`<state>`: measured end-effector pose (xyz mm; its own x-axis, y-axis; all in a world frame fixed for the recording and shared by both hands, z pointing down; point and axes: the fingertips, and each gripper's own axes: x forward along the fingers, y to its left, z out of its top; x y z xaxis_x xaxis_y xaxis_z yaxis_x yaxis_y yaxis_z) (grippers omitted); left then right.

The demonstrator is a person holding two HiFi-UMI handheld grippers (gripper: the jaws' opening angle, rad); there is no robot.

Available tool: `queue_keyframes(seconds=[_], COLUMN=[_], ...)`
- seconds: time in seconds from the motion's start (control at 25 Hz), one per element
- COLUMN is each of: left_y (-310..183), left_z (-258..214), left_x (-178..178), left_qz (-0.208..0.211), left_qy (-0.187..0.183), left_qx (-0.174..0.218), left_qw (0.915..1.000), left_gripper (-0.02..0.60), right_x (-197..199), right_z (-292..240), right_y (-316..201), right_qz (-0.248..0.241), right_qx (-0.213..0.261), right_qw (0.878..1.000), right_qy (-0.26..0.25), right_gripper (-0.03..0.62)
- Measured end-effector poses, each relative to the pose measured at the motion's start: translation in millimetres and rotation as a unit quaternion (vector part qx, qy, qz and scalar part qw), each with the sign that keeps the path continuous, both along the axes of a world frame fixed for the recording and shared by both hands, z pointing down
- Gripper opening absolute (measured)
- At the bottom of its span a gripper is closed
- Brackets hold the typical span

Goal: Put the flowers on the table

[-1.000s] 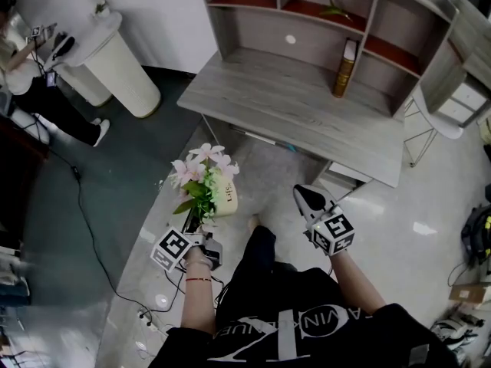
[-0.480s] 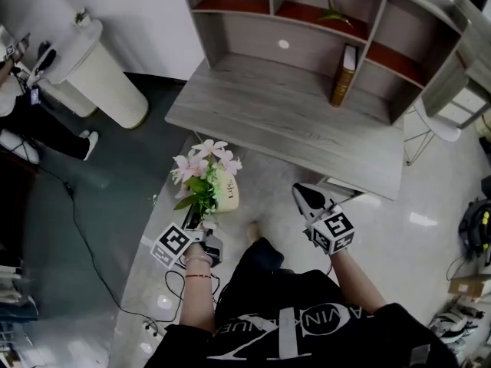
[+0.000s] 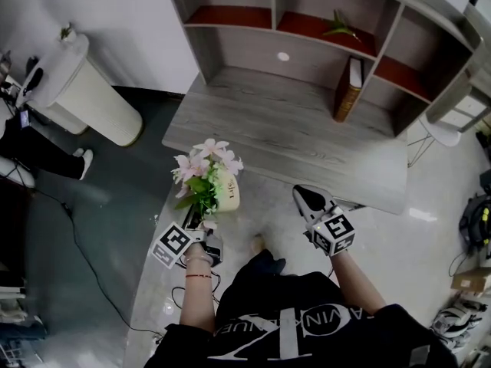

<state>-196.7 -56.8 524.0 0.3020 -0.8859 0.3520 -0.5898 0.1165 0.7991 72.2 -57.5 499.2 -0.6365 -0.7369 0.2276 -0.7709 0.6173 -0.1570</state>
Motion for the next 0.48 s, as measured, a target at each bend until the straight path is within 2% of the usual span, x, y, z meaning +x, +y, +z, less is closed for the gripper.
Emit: queue_keyframes(seconds=[0.48], left_y=[-76], left_z=[12], left_x=[-24], left_qz=[0.027], left_qy=[0.003], left_qx=[-0.001], left_qw=[0.9996], left_gripper=[0.069], right_x=[-29], right_z=[5], right_y=[-64], right_qz=[0.017], right_qx=[-0.004], right_qw=[1.000], right_qy=[0.011], right_gripper=[0.011])
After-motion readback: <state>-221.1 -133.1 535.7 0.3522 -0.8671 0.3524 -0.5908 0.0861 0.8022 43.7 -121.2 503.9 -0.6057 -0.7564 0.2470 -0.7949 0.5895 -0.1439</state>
